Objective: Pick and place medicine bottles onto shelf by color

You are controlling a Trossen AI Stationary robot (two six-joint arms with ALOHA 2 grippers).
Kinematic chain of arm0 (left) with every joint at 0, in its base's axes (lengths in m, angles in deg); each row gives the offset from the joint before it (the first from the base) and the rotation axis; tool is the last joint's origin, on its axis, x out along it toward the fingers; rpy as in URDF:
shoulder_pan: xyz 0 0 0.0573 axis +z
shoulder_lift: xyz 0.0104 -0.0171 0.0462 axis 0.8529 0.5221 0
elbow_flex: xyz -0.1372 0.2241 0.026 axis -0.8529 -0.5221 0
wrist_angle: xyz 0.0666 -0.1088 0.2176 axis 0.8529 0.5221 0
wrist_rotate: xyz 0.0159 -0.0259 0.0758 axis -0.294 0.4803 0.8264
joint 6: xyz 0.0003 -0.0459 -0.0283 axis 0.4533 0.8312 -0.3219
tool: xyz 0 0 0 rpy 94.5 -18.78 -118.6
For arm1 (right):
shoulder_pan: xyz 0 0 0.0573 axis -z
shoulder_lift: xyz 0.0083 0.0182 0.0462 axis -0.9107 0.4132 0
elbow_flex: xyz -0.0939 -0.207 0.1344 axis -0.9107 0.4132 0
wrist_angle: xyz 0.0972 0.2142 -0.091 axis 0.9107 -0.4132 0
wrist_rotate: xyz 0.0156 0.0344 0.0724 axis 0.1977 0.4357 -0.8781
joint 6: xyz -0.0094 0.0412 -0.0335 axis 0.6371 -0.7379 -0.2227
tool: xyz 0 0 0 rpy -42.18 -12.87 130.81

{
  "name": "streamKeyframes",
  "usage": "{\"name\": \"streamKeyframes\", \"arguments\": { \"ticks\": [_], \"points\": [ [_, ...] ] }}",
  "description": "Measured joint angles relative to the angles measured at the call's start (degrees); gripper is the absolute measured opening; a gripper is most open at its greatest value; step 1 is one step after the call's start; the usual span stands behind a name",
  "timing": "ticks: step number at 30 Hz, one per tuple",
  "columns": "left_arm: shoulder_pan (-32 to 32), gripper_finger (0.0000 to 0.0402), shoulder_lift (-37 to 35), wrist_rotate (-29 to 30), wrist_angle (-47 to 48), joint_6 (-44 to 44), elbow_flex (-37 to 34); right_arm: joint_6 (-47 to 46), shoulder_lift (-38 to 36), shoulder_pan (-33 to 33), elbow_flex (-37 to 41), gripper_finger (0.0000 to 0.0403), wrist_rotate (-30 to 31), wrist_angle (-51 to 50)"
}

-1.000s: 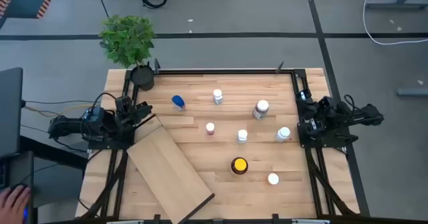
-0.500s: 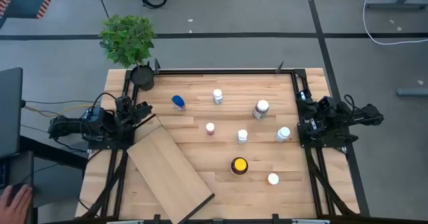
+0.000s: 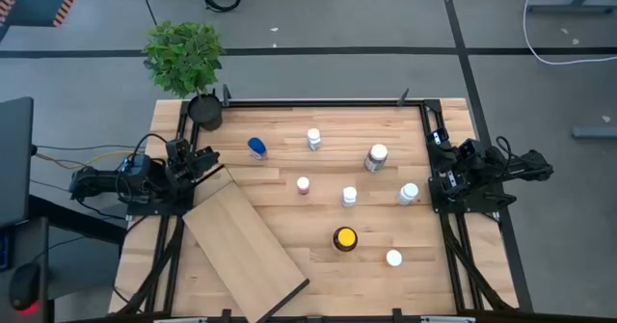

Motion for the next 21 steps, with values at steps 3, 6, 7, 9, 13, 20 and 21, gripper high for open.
{"name": "streamKeyframes", "arguments": {
  "ticks": [3,6,7,9,13,20,21],
  "points": [
    [0.00,0.0038,-0.01,0.00,0.00,-0.01,0.00,0.00,0.00,-0.01,0.00,0.0009,-0.01,0.00],
    [-0.01,0.0037,0.00,-0.01,0.00,-0.01,0.00,0.01,0.00,-0.01,0.00,0.0009,0.00,0.00],
    [0.01,0.0036,0.00,-0.01,0.00,-0.01,0.00,0.00,0.00,-0.02,0.00,0.0009,0.00,0.00],
    [0.00,0.0034,-0.02,0.00,0.00,-0.01,0.00,0.00,-0.01,-0.01,0.01,0.0009,-0.01,0.00],
    [-0.01,0.0030,0.00,-0.02,0.00,-0.01,0.00,0.00,-0.02,-0.02,0.02,0.0009,-0.02,0.00],
    [-0.01,0.0038,0.00,-0.02,0.00,-0.01,0.00,0.00,0.00,-0.02,0.00,0.0009,-0.02,0.00],
    [0.00,0.0038,0.00,0.00,0.00,-0.01,0.00,0.00,0.00,0.00,0.00,0.0009,-0.02,0.00]
  ]
}}
